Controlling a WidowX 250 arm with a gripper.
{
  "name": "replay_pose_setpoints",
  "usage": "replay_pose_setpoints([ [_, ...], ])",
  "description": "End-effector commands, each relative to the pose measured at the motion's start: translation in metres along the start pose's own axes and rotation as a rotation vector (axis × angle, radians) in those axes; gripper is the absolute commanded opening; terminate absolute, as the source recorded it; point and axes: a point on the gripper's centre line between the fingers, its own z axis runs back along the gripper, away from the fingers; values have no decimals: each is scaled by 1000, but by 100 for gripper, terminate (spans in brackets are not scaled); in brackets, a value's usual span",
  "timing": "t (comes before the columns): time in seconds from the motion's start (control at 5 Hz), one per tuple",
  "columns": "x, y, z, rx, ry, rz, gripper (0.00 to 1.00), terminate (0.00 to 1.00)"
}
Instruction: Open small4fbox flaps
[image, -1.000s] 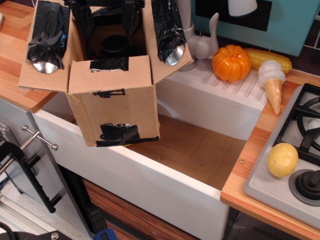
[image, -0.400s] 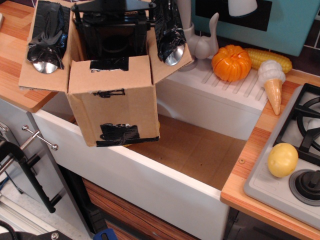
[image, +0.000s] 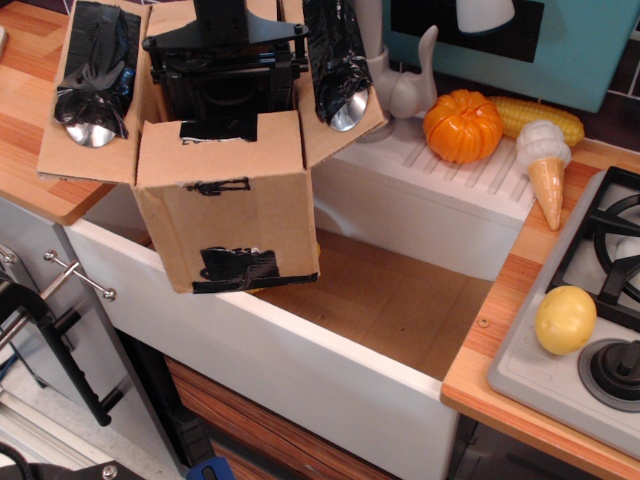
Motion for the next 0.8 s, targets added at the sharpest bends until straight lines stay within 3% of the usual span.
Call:
replay_pose_setpoints([
  [0.0,-4,-3,14,-14,-6,28,100,0],
  [0.6,-30,-22,48,22,79,97,100,0],
])
